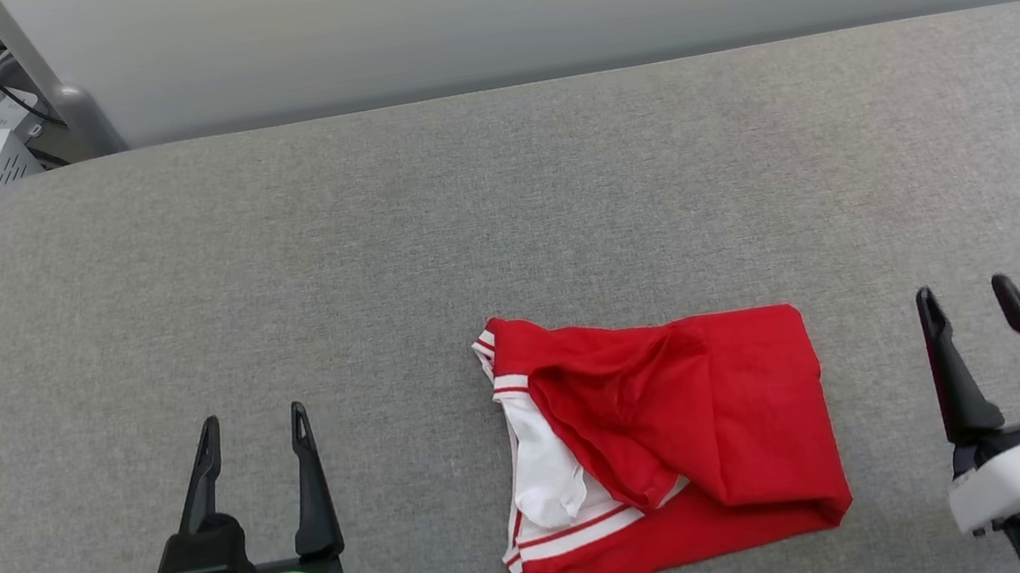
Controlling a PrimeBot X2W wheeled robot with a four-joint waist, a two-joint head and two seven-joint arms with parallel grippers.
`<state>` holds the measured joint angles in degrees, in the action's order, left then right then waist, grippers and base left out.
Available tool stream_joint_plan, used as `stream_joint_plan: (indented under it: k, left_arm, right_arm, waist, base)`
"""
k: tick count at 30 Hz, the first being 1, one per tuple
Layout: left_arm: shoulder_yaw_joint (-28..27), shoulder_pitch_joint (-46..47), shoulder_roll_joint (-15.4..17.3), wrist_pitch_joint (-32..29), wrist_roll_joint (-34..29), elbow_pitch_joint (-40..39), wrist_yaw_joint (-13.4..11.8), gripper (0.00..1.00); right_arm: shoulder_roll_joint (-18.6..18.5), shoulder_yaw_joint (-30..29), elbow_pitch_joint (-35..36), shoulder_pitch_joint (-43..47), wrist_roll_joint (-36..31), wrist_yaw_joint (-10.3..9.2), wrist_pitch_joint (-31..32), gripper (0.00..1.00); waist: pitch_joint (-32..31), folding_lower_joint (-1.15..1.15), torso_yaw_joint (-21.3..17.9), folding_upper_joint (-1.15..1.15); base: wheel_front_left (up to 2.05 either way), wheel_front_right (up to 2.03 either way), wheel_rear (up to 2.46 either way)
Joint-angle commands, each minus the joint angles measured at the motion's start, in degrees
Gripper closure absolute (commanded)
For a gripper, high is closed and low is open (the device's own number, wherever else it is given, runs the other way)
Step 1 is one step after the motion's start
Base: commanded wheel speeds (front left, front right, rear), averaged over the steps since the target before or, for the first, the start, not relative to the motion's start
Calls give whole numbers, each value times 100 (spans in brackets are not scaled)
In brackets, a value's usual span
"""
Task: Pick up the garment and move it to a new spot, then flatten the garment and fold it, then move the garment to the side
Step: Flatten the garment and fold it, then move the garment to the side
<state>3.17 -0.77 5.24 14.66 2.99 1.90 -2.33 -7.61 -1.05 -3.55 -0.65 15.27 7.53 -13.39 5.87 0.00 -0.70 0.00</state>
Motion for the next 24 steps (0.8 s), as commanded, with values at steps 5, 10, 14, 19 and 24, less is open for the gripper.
stream_joint_plan:
  k: [5,10,14,19,24]
  left_arm:
    - [1,-127,-26,34,-2,25,36,0]
    - [11,-115,-31,34,-6,81,52,0]
    - [25,-101,-39,34,-6,121,61,0]
    - [38,-48,-47,34,-6,128,80,0]
    - [47,57,-46,34,-14,124,113,0]
  right_arm:
    - [-26,143,50,259,-205,-4,-1,0]
    - [-57,185,70,291,-278,-4,18,0]
    - [-131,156,142,170,-308,-4,32,0]
    - [-570,161,398,-441,-285,-4,188,0]
    - [-1320,644,510,-1276,194,-4,1205,0]
  waist:
    - [-25,0,41,0]
    - [-36,0,85,0]
    - [-51,0,123,0]
    - [9,0,168,0]
    - [144,0,238,0]
  base:
    - [0,0,0]
    - [0,0,0]
    - [0,0,0]
    - [0,0,0]
    - [0,0,0]
